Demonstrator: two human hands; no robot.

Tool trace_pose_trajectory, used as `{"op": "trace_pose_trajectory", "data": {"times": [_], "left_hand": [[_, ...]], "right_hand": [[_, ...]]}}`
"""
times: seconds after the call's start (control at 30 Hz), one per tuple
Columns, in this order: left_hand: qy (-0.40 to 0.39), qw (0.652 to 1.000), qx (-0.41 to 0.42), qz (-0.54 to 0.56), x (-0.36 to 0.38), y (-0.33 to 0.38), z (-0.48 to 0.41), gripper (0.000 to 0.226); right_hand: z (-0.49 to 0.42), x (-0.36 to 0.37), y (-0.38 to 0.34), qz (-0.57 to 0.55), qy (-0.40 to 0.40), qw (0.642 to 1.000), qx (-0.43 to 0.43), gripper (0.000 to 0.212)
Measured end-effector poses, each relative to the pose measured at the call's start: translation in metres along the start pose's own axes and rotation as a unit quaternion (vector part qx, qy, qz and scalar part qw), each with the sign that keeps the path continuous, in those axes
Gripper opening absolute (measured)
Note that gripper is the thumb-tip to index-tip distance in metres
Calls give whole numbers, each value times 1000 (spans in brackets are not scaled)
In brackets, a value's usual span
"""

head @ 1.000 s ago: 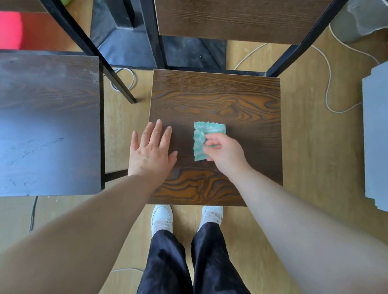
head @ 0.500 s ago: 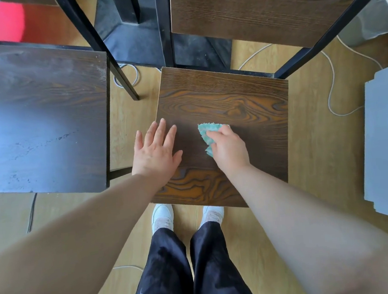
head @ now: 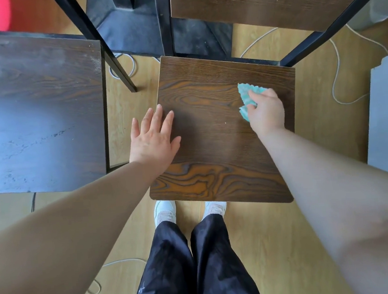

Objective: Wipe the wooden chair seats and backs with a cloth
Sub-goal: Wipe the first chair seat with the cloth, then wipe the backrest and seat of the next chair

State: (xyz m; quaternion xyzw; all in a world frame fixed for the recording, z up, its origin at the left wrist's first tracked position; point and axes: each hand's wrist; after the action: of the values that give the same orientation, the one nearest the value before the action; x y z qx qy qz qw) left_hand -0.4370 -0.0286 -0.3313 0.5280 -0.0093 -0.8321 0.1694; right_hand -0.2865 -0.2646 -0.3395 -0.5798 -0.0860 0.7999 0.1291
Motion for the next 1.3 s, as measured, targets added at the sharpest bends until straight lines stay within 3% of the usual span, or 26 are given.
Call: {"op": "trace_pose_trajectory", "data": {"times": [0.17, 0.37, 0.53, 0.67, 0.77, 0.93, 1.07, 1.2, 1.3], "left_hand": [[4, 1000, -5, -7, -4, -13, 4, 65], [16, 1000, -21, -1, -4, -31, 16, 65], [22, 999, -35, -5, -4, -52, 29, 64], [24, 999, -40, -25, -10, -66, 39, 64], [30, 998, -40, -24, -22, -70, 43, 64], [38, 999, -26, -23, -55, -68, 41, 66], [53, 998, -16, -31, -90, -64, 32, 65], [82, 996, 6, -40, -133, -55, 3, 66], [121, 992, 18, -38, -162, -44, -22, 66]], "right_hand": [[54, 34, -17, -28, -47, 988, -143, 36], [140, 78, -41, -46, -113, 961, -246, 37], [204, 102, -59, 41, -180, 925, -332, 48], [222, 112, -72, 56, -269, 896, -349, 49], [223, 105, -82, -5, -300, 907, -296, 45], [198, 65, -109, -124, -187, 952, -208, 38], [159, 15, -133, -173, -99, 966, -162, 33], [112, -43, -157, -192, -18, 967, -164, 33], [83, -85, -177, -224, 54, 950, -212, 33]]}}
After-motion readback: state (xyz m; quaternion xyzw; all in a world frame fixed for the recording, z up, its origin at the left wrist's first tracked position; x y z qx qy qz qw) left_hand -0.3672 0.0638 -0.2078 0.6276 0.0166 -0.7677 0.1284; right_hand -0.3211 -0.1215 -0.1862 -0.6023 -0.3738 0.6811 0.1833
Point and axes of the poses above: each hand's wrist, its own z-axis away from the middle knuckle, its own x-axis out of the palm, y = z × x, and after that the axes turned 4 degrees about z, right-handed
